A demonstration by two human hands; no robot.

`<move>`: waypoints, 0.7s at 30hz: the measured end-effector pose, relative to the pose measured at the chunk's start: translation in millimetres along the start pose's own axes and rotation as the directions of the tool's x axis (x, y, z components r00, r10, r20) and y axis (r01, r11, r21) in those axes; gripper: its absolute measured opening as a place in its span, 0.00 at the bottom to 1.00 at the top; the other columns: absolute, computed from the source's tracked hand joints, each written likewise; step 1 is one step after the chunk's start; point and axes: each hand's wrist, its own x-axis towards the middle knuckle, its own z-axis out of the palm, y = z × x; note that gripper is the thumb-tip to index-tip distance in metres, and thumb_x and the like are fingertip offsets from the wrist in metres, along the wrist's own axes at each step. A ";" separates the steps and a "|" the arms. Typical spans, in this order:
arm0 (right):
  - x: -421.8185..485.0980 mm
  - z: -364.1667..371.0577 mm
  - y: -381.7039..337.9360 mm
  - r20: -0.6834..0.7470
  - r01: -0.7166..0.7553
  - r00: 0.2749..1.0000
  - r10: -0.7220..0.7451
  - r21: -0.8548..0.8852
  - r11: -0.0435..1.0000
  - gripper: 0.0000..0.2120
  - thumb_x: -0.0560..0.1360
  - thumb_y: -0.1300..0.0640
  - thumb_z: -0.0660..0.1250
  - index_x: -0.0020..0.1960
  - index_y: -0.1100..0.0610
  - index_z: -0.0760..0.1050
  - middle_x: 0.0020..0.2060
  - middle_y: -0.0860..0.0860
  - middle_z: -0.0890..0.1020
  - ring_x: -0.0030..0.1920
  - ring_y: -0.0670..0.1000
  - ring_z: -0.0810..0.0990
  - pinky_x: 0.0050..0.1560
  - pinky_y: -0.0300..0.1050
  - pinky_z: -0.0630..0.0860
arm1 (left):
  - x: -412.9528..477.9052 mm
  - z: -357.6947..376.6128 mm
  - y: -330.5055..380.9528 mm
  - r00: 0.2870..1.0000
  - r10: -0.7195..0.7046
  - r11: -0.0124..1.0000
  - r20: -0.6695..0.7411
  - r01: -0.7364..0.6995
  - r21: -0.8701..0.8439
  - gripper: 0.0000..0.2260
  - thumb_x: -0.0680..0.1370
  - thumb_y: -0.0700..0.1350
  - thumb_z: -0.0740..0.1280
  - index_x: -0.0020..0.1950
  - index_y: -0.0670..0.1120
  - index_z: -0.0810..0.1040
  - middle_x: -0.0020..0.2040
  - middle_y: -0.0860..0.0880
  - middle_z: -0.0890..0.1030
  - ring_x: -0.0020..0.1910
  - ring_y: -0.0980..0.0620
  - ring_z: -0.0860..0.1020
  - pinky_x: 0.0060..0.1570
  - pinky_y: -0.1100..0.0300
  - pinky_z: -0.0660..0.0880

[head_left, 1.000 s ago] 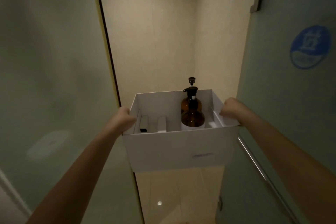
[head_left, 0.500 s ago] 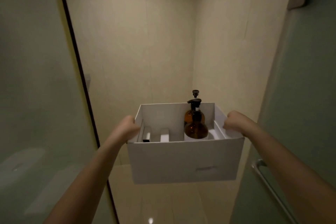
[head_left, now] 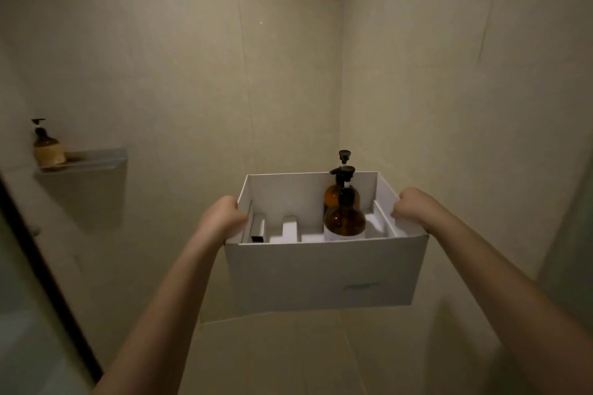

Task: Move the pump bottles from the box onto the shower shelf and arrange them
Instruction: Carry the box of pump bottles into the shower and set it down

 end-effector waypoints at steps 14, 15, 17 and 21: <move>210.6 37.7 -70.9 0.100 0.153 0.984 -0.146 -0.065 0.986 0.14 0.71 0.62 0.64 0.55 0.66 0.77 0.42 0.59 0.78 0.42 0.58 0.78 0.39 0.44 0.73 | 171.1 26.3 -16.8 0.992 -0.090 0.995 -0.089 0.094 0.044 0.12 0.69 0.34 0.59 0.26 0.43 0.65 0.31 0.38 0.75 0.34 0.41 0.75 0.26 0.59 0.58; 228.4 39.7 -78.4 0.098 0.173 0.981 -0.167 -0.057 0.983 0.14 0.71 0.62 0.64 0.54 0.66 0.77 0.42 0.59 0.78 0.42 0.58 0.78 0.39 0.44 0.72 | 185.2 24.9 -16.1 0.990 -0.094 0.994 -0.106 0.100 0.053 0.12 0.70 0.34 0.59 0.26 0.43 0.65 0.29 0.43 0.72 0.32 0.44 0.71 0.26 0.59 0.58; 263.0 43.1 -93.4 0.101 0.208 0.974 -0.205 -0.025 0.978 0.14 0.70 0.62 0.63 0.54 0.66 0.77 0.43 0.60 0.79 0.44 0.60 0.79 0.40 0.45 0.73 | 213.5 21.2 -14.2 0.984 -0.109 0.991 -0.139 0.119 0.068 0.13 0.70 0.34 0.59 0.26 0.43 0.64 0.27 0.46 0.67 0.31 0.46 0.67 0.26 0.59 0.58; 323.8 48.8 -124.7 0.114 0.259 0.958 -0.262 0.040 0.965 0.15 0.70 0.63 0.63 0.55 0.66 0.76 0.47 0.62 0.81 0.46 0.61 0.81 0.48 0.52 0.78 | 265.1 14.3 -15.6 0.969 -0.147 0.983 -0.200 0.166 0.081 0.12 0.69 0.34 0.60 0.26 0.43 0.65 0.26 0.46 0.67 0.29 0.46 0.66 0.27 0.59 0.57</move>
